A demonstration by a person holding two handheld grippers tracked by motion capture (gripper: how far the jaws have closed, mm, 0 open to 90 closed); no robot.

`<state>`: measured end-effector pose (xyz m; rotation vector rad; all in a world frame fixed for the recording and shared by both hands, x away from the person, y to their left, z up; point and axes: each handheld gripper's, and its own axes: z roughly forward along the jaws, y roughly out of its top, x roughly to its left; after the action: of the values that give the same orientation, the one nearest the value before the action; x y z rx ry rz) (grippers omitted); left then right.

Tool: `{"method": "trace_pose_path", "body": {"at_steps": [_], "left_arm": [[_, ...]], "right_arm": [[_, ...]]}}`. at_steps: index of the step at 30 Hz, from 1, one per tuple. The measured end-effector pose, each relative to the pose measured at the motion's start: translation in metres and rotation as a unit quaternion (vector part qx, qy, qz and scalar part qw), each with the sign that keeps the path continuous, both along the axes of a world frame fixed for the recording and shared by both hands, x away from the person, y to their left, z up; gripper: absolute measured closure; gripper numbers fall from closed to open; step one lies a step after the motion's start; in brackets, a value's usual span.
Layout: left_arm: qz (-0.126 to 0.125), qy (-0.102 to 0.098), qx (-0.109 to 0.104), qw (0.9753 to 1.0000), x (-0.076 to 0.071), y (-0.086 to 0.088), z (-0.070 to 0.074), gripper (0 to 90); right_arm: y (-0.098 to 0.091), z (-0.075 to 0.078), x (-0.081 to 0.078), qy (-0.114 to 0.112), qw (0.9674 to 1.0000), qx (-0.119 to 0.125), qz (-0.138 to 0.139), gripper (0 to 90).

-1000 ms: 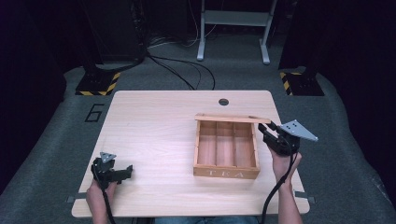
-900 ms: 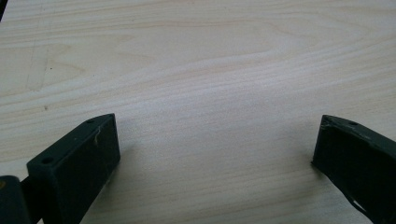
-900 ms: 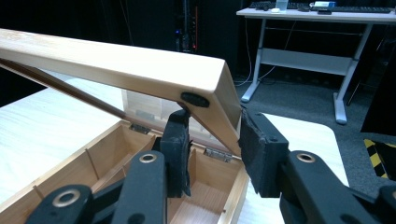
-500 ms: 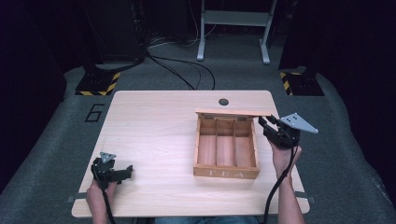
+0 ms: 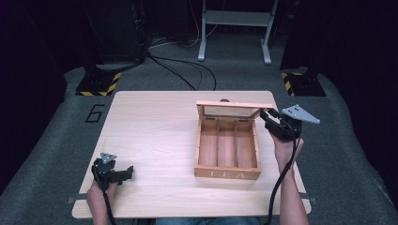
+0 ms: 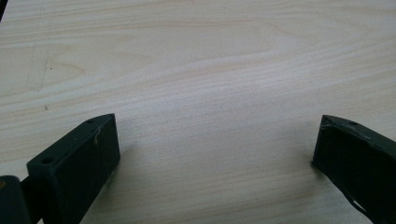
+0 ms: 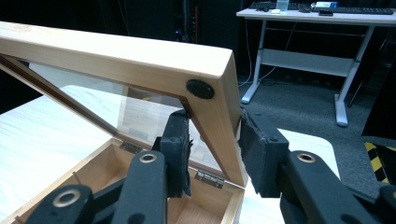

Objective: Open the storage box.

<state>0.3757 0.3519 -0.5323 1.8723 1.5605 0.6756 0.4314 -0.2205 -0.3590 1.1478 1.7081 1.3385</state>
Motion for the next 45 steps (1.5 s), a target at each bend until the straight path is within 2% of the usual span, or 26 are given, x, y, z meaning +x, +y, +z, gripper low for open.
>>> {"method": "trace_pose_path", "body": {"at_steps": [13,45], "left_arm": [[0.0,0.0,0.0,1.0,0.0,0.0,0.0,0.5],[0.0,0.0,0.0,1.0,0.0,0.0,0.0,0.5]], "right_arm": [[-0.001,0.009,0.014,0.007,1.0,0.003,-0.001,63.3],[-0.001,0.009,0.015,0.007,1.0,0.003,0.0,63.3]]}}
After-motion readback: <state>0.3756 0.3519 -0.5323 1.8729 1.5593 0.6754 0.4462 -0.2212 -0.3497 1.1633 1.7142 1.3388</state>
